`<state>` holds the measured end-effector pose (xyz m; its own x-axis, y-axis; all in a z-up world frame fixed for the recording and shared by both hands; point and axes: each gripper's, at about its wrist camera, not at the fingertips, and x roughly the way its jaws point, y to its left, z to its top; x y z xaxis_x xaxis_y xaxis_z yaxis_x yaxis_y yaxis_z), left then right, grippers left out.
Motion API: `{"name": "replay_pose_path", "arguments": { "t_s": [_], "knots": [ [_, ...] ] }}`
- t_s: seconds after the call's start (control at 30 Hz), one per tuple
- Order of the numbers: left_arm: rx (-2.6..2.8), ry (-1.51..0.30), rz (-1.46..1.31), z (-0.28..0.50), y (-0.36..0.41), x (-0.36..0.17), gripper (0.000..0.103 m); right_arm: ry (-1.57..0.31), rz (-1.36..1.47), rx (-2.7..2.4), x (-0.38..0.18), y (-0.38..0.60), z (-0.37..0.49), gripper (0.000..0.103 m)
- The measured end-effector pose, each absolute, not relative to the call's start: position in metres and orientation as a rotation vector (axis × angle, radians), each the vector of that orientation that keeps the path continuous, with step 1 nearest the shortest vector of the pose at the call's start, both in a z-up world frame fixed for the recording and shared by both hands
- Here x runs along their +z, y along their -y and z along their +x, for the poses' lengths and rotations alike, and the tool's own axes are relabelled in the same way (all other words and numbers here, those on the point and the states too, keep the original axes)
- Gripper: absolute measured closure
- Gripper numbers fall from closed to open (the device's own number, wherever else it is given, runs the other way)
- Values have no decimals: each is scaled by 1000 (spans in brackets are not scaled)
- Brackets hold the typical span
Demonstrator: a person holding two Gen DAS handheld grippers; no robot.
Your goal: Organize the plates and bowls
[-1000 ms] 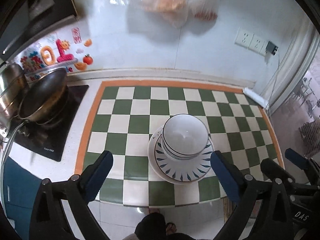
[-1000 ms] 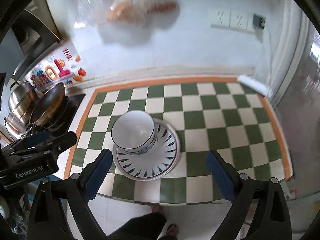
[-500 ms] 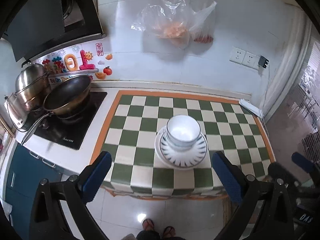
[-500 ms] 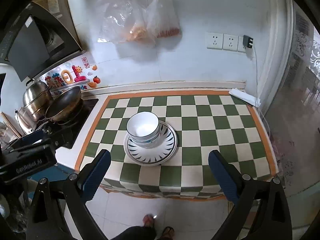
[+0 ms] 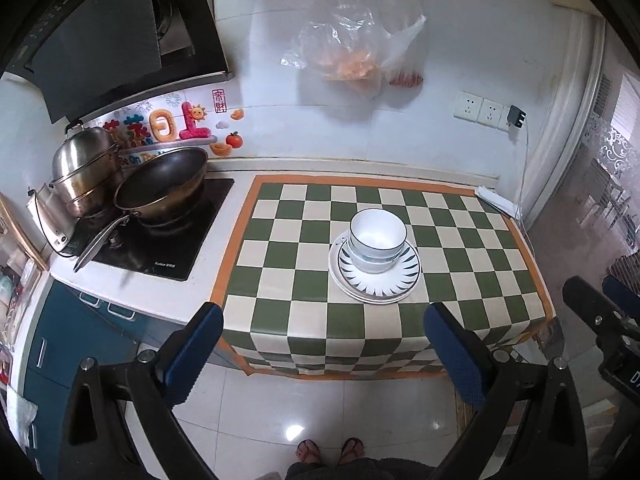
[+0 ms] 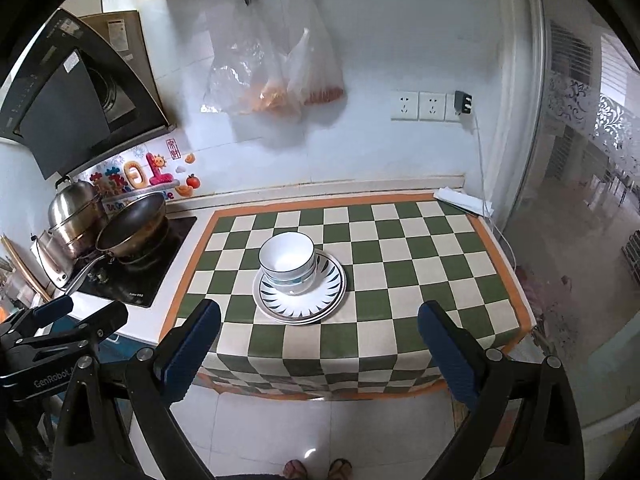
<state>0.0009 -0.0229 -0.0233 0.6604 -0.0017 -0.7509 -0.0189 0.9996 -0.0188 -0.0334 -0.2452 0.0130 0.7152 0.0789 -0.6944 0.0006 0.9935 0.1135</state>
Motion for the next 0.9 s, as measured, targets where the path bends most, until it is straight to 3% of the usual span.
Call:
{"name": "replay_pose_path", "arguments": {
  "t_s": [0.9],
  "knots": [
    [-3,-841,-22,-37,5,-18,0,-753,78,47,24,226,-74,1]
  ]
}}
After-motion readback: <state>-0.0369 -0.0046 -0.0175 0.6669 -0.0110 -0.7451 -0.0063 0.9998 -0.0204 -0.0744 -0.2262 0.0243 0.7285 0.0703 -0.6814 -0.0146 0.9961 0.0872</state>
